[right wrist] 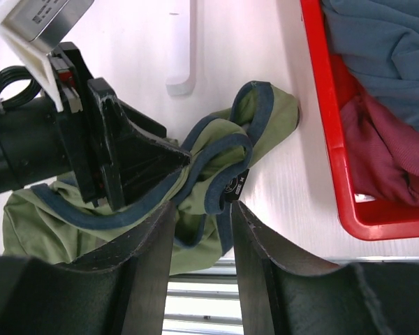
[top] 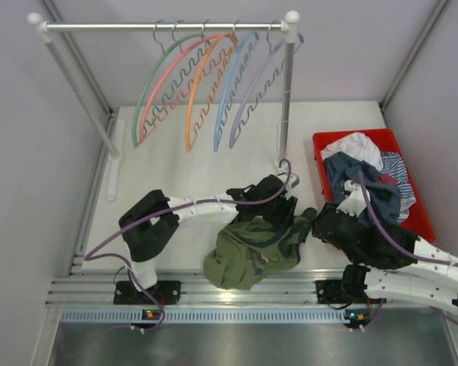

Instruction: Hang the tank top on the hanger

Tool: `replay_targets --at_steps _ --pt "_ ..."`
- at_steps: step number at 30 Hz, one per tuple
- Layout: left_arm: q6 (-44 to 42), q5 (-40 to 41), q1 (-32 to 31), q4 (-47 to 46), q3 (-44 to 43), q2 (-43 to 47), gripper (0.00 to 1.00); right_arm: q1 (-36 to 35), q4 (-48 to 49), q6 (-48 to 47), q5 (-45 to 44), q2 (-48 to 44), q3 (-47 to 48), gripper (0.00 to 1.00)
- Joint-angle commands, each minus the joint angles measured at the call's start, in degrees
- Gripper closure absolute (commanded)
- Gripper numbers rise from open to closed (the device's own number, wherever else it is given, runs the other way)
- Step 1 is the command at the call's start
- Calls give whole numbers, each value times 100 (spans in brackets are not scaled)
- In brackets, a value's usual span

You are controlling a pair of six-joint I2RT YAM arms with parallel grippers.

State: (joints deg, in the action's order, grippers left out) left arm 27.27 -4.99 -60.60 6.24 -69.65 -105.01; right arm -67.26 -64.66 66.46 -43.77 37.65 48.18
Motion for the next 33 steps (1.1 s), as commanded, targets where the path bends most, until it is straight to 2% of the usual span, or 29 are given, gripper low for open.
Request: replay_targets --at_steps 1,10,14,17,18,20,26,29,33 --pt "-151 -545 145 -536 -216 -89 45 82 -99 -89 -167 -82 209 62" --pt "191 -1670 329 -1256 -163 -494 57 126 24 -133 -123 -126 51 62" --pt "314 -1777 373 -1458 -128 -599 62 170 50 -177 -114 -135 16 61" --pt "455 -1786 452 -1511 -76 -643 86 187 112 -238 -79 -117 -2 61" --pt "586 -1768 496 -1547 55 -582 100 205 147 -273 -44 -117 -2 61" --pt "770 -1707 662 -1905 327 -398 100 222 191 -317 -18 -91 -11 61" --pt "1421 -1242 1216 -2531 1839 972 100 451 638 -695 316 119 -169 61" --pt "1518 -838 1261 -2409 2402 1902 100 766 1139 -1107 867 339 -292 61" --pt "1685 -75 1278 -2111 3000 2686 100 1783 2210 -1844 1887 717 -633 62"
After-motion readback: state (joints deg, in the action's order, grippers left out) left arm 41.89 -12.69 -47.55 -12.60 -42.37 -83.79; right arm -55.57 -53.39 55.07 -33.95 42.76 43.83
